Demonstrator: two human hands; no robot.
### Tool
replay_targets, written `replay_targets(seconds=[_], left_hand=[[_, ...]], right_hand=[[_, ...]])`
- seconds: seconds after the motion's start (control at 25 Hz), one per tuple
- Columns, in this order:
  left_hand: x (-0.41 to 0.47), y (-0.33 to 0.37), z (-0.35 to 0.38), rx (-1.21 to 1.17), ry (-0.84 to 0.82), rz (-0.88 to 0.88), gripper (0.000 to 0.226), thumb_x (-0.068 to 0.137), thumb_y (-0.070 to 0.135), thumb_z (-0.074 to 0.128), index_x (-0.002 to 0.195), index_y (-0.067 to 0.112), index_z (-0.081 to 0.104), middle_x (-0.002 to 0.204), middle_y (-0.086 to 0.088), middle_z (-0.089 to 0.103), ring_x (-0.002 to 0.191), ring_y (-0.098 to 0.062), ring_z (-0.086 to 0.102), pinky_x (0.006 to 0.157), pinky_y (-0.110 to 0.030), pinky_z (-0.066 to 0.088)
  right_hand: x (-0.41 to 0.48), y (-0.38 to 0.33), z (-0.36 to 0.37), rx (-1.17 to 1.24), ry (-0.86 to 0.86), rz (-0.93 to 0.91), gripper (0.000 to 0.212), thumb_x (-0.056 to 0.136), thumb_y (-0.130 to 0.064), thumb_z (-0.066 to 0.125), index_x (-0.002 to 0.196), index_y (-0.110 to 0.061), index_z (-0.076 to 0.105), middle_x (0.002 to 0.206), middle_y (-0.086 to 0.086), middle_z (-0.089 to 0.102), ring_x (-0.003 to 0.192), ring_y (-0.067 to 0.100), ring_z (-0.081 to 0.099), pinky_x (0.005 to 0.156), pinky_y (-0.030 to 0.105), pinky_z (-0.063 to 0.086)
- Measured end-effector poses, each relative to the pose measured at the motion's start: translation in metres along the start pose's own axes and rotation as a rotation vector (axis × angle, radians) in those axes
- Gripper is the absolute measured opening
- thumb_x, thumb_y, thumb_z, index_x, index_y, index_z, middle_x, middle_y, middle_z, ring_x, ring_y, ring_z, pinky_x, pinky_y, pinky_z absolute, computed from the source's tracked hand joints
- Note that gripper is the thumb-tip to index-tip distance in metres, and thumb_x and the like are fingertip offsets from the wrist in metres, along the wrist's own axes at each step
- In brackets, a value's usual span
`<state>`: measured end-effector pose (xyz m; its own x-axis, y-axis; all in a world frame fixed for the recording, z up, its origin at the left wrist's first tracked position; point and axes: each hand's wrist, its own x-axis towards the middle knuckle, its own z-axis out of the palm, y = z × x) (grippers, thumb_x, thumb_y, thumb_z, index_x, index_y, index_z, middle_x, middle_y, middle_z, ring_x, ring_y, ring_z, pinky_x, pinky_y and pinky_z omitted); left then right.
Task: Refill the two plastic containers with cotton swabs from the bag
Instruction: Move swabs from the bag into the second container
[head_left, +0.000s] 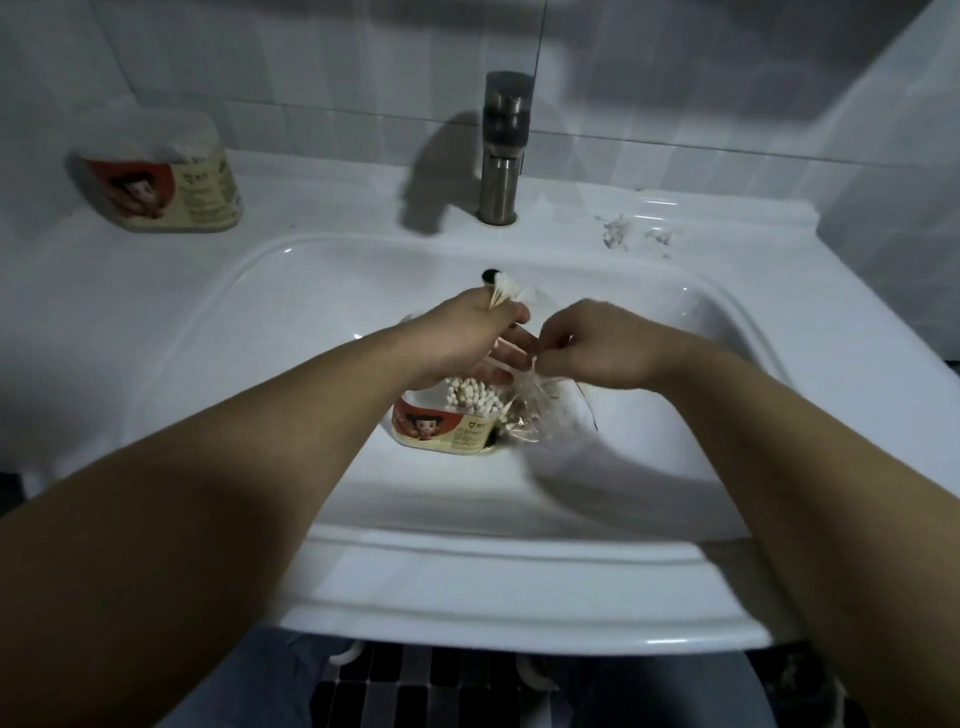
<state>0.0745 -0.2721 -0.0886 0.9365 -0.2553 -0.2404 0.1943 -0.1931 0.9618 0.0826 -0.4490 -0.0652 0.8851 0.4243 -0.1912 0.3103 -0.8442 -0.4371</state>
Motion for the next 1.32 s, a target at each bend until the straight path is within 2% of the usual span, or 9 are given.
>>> replay_targets(seconds=[0.16, 0.28, 0.4, 0.6, 0.68, 0.8, 0.96, 1.12, 1.32], left_hand=[[0.0, -0.001, 0.003, 0.075, -0.024, 0.021, 0.025, 0.111, 0.024, 0.037, 0.108, 0.016, 0.061, 0.083, -0.002, 0.071, 0.064, -0.012, 0.066, 0.063, -0.031, 0.056], [0.003, 0.0, -0.003, 0.119, 0.049, 0.035, 0.026, 0.11, 0.027, 0.036, 0.108, 0.02, 0.061, 0.077, 0.002, 0.05, 0.058, -0.012, 0.044, 0.058, -0.029, 0.042], [0.007, -0.001, -0.007, 0.173, 0.126, 0.051, 0.025, 0.107, 0.032, 0.04, 0.106, 0.019, 0.062, 0.075, 0.002, 0.042, 0.053, -0.013, 0.038, 0.053, -0.029, 0.035], [0.008, -0.002, -0.004, 0.161, 0.142, 0.021, 0.02, 0.104, 0.031, 0.044, 0.096, 0.018, 0.058, 0.073, 0.001, 0.041, 0.053, -0.014, 0.035, 0.051, -0.029, 0.032], [0.008, -0.004, -0.004, 0.159, 0.135, 0.008, 0.02, 0.102, 0.032, 0.045, 0.095, 0.02, 0.058, 0.073, 0.002, 0.041, 0.054, -0.015, 0.036, 0.052, -0.029, 0.032], [0.008, -0.003, -0.004, 0.141, 0.123, 0.015, 0.02, 0.103, 0.031, 0.045, 0.096, 0.019, 0.058, 0.072, 0.003, 0.041, 0.054, -0.013, 0.037, 0.052, -0.029, 0.033], [0.002, 0.0, 0.0, 0.126, 0.089, 0.019, 0.02, 0.105, 0.027, 0.042, 0.097, 0.016, 0.056, 0.07, 0.002, 0.044, 0.054, -0.013, 0.041, 0.048, -0.026, 0.037], [-0.003, 0.002, 0.004, 0.107, 0.066, 0.018, 0.021, 0.108, 0.025, 0.04, 0.101, 0.012, 0.055, 0.08, -0.009, 0.06, 0.05, -0.011, 0.059, 0.043, -0.02, 0.045], [-0.001, 0.002, 0.003, 0.065, 0.056, 0.014, 0.021, 0.108, 0.025, 0.041, 0.1, 0.011, 0.056, 0.087, -0.011, 0.064, 0.068, -0.019, 0.073, 0.059, -0.028, 0.06]], right_hand=[[0.004, 0.006, 0.0, 0.234, 0.224, -0.004, 0.025, 0.093, -0.038, 0.067, 0.081, -0.016, 0.07, 0.067, -0.004, 0.063, 0.06, 0.012, 0.058, 0.055, 0.025, 0.046], [0.009, 0.007, 0.003, 0.29, 0.219, 0.041, 0.023, 0.096, -0.03, 0.065, 0.085, -0.01, 0.07, 0.073, 0.005, 0.071, 0.053, 0.013, 0.065, 0.051, 0.027, 0.055], [0.011, 0.012, 0.007, 0.109, 0.085, 0.127, 0.018, 0.092, -0.015, 0.059, 0.103, -0.011, 0.073, 0.086, 0.006, 0.077, 0.063, 0.017, 0.075, 0.069, 0.032, 0.064], [0.01, 0.0, 0.018, -0.135, -0.091, 0.049, 0.059, 0.084, -0.022, 0.072, 0.141, -0.027, 0.058, 0.126, -0.002, 0.067, 0.095, 0.02, 0.073, 0.089, 0.036, 0.059], [0.011, -0.004, 0.021, -0.189, -0.111, 0.003, 0.043, 0.083, -0.029, 0.074, 0.126, -0.032, 0.067, 0.114, -0.004, 0.07, 0.101, 0.021, 0.066, 0.086, 0.033, 0.054], [0.009, -0.009, 0.026, -0.242, -0.156, -0.035, 0.01, 0.081, -0.029, 0.075, 0.078, -0.031, 0.065, 0.08, -0.004, 0.065, 0.079, 0.021, 0.061, 0.063, 0.029, 0.046], [0.014, -0.011, 0.034, -0.265, -0.15, -0.014, 0.011, 0.081, -0.023, 0.071, 0.083, -0.013, 0.071, 0.076, 0.003, 0.074, 0.069, 0.015, 0.072, 0.053, 0.023, 0.051], [0.015, -0.011, 0.028, -0.259, -0.052, 0.023, 0.016, 0.083, -0.015, 0.061, 0.074, -0.01, 0.073, 0.064, 0.0, 0.072, 0.065, 0.013, 0.07, 0.063, 0.025, 0.055], [0.011, -0.005, 0.012, -0.088, 0.045, 0.034, 0.017, 0.089, -0.016, 0.059, 0.077, -0.016, 0.071, 0.069, 0.0, 0.075, 0.058, 0.009, 0.072, 0.075, 0.031, 0.061]])
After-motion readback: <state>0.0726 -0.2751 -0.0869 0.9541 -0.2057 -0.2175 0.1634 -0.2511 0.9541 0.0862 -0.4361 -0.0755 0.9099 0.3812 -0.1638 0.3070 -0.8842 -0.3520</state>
